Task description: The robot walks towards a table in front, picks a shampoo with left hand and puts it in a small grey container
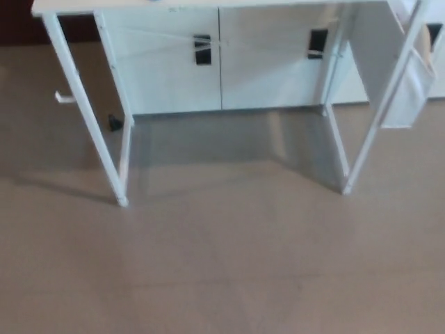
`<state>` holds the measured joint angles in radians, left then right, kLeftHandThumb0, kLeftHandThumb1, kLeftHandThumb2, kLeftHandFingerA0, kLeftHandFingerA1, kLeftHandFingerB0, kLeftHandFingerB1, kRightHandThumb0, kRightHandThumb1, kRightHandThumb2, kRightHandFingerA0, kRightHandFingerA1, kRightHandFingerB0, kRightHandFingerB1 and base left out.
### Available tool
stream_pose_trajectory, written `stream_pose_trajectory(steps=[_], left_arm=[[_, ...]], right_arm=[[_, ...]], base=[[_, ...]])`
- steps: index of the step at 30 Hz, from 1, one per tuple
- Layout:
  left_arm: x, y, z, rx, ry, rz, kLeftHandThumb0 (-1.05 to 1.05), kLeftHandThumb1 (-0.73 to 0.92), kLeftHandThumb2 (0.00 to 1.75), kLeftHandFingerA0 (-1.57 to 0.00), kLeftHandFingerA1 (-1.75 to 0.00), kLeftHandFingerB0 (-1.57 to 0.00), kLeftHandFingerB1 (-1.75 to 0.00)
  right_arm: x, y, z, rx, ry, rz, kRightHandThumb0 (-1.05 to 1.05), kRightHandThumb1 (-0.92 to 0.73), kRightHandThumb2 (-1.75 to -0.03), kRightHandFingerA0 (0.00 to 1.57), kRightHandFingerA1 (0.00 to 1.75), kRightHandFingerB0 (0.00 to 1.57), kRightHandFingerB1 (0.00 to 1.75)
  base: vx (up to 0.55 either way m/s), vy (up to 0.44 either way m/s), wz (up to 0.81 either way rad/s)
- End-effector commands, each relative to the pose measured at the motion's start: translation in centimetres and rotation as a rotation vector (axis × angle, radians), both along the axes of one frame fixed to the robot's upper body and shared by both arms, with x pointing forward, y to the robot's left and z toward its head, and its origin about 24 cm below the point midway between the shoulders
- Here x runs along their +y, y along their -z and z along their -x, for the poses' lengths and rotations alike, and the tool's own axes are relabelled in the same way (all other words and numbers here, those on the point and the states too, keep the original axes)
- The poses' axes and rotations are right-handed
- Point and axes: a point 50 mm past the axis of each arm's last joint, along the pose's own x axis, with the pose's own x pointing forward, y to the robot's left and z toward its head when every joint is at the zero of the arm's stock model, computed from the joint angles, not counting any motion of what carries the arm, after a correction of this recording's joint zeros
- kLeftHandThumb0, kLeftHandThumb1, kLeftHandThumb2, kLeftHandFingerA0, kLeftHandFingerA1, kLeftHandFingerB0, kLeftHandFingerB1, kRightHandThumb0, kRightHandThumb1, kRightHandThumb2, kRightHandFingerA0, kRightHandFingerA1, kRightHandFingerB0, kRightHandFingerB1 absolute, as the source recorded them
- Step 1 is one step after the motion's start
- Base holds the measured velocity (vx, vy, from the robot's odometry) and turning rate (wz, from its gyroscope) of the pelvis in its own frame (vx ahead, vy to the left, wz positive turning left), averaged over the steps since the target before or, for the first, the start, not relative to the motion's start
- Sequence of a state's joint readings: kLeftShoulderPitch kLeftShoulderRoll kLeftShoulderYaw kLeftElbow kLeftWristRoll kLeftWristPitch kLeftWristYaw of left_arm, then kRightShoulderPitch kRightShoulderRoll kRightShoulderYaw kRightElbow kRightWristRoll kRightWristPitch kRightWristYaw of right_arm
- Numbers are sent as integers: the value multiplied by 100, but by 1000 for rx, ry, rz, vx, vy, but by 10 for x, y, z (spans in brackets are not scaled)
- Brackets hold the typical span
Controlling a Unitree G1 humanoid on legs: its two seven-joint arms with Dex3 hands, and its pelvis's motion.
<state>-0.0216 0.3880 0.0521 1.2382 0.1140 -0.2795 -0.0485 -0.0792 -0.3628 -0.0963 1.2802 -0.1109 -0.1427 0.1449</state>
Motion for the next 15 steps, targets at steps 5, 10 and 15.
stream_pose_trajectory(steps=[5, 10, 15], left_arm=[[7, -1, 8, 13, -20, -41, -31, 59, 64, -68, -80, -24, -33], [8, -1, 13, 28, 8, -75, -27, 61, 58, -56, -69, -27, -30], [9, 0, 20, 7, -38, -49, -20, 60, 58, -42, -39, -29, -31]], right_arm=[[-2, -1, 4, -11, -3, 29, -37, -70, -62, 44, 41, 31, 32], [-3, 0, 8, -5, 11, 22, -31, -70, -62, 47, 42, 31, 32], [-2, 4, 18, 16, 7, 36, -23, -68, -60, 62, 49, 34, 32]], base=[[412, -91, -3], [429, 36, -23], [612, 162, -28]])
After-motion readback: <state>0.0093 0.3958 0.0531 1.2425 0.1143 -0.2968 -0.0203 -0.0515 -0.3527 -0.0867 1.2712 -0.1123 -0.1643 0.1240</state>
